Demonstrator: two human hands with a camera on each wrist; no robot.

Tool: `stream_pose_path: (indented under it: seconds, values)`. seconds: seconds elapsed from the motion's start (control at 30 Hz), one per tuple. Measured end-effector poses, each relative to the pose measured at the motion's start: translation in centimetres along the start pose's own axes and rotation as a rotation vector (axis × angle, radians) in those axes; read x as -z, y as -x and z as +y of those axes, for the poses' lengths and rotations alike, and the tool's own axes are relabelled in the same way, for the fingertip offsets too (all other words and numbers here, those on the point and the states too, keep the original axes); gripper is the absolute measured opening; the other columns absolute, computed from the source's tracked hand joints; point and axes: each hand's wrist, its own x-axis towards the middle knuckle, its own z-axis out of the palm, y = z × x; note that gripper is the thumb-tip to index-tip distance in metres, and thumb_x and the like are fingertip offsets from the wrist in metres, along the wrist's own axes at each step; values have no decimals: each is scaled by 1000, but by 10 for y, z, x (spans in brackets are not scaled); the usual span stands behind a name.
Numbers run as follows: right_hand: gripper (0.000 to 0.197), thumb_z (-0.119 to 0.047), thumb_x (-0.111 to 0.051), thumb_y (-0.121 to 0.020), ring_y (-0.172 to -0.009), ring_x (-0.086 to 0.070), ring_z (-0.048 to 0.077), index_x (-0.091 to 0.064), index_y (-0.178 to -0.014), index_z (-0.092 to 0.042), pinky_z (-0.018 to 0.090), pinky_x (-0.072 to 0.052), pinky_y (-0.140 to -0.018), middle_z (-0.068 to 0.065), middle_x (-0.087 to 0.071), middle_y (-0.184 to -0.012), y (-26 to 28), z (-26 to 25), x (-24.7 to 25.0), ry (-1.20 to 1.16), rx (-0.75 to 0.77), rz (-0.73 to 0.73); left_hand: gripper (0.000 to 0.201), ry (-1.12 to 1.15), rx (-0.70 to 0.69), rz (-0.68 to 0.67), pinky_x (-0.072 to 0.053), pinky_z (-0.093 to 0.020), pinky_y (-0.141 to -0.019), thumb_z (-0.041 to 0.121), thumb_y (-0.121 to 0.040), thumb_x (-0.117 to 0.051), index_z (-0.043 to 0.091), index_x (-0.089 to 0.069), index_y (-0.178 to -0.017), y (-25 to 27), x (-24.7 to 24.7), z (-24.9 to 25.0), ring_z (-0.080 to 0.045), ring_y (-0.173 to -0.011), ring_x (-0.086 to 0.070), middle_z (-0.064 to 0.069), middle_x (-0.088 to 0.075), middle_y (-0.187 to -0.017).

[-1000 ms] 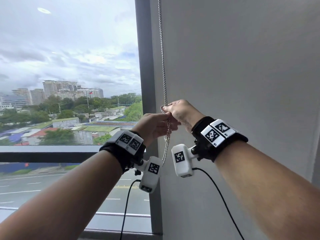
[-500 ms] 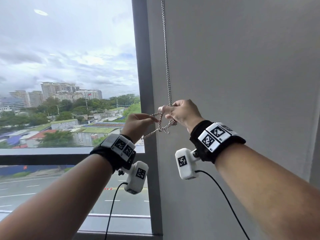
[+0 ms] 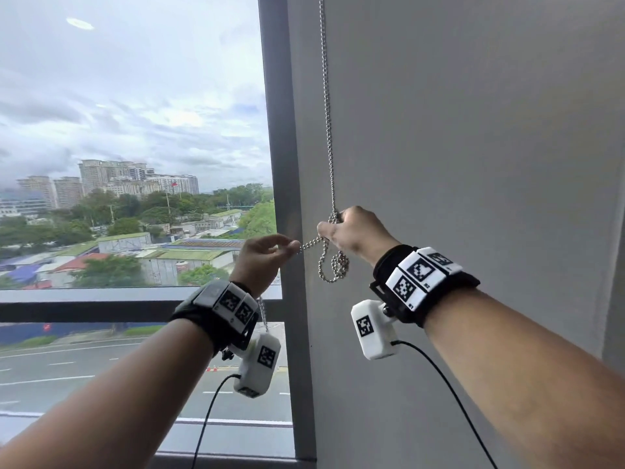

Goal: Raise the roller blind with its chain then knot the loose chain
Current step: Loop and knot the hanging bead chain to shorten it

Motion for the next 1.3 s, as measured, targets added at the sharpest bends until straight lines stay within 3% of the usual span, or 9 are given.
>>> stream_pose_path:
  seconds: [0.17,0.3,0.37,0.5,0.63,0.77,0.97,1.1,1.3]
  values:
    - [37,-38,-51,-89,-61,-47,24,-42,-64,-11,33,-37,-61,4,-51,-63,5,-2,-8,-28,63,-20,24,20,218,-91,-42,-23,-40,7,-91,-51,8,-55,-67,10,-6,-26,-7,-32,-45,-6,-49,-51]
    - [29,-32,-48,-92,-52,-47,23,-51,-72,-10,32,-44,-52,5,-49,-60,5,-4,-17,-252,63,-165,10,372,402,-207,-54,-38,-73,11,-86,-54,4,-60,-91,9,-10,-15,-25,-54,-66,-11,-61,-59]
    - [29,-31,-47,-92,-51,-46,22,-54,-73,-10,31,-40,-49,7,-52,-61,6,-4,-21,-293,62,-216,26,509,412,-291,-53,-44,-80,13,-85,-56,3,-59,-108,6,-14,-8,-31,-66,-68,-15,-66,-74]
    - [24,-31,-47,-88,-61,-47,22,-59,-80,-12,33,-39,-56,12,-54,-70,7,-3,-25,-331,28,-210,27,624,342,-312,-57,-35,-57,4,-87,-54,-7,-53,-112,5,-20,1,-24,-58,-66,-21,-58,-81]
    - [28,-38,-53,-77,-56,-42,21,-60,-72,-12,33,-35,-56,10,-51,-64,5,4,-25,-347,0,-190,16,533,301,-200,-44,-23,-45,6,-91,-49,-5,-57,-83,6,-27,-11,-13,-40,-46,-8,-41,-63]
    - [31,-37,-60,-86,-46,-44,20,-59,-67,-13,29,-39,-49,7,-52,-56,4,12,-25,-327,17,-170,21,464,318,-193,-21,-14,-39,13,-92,-50,8,-59,-74,15,-35,-24,-7,-36,-25,-3,-32,-54]
    - [28,-29,-65,-90,-46,-54,17,-62,-66,-14,23,-45,-44,2,-59,-58,2,17,-29,-286,54,-131,19,445,292,-169,-25,-14,-37,18,-91,-53,11,-57,-74,16,-37,-30,-7,-33,-33,-1,-45,-50]
    - [23,-30,-66,-89,-69,-67,24,-70,-85,-8,34,-59,-63,9,-72,-79,2,22,-34,-279,96,-67,18,471,288,-174,-25,-16,-37,15,-91,-52,6,-57,-76,12,-36,-27,-6,-33,-35,0,-55,-50]
    - [31,-34,-66,-91,-70,-66,12,-75,-86,-5,35,-59,-78,5,-76,-83,5,25,-40,-405,96,-8,15,386,251,-92,-21,-14,-32,23,-88,-59,15,-66,-77,19,-39,-37,-8,-32,-25,3,-37,-44]
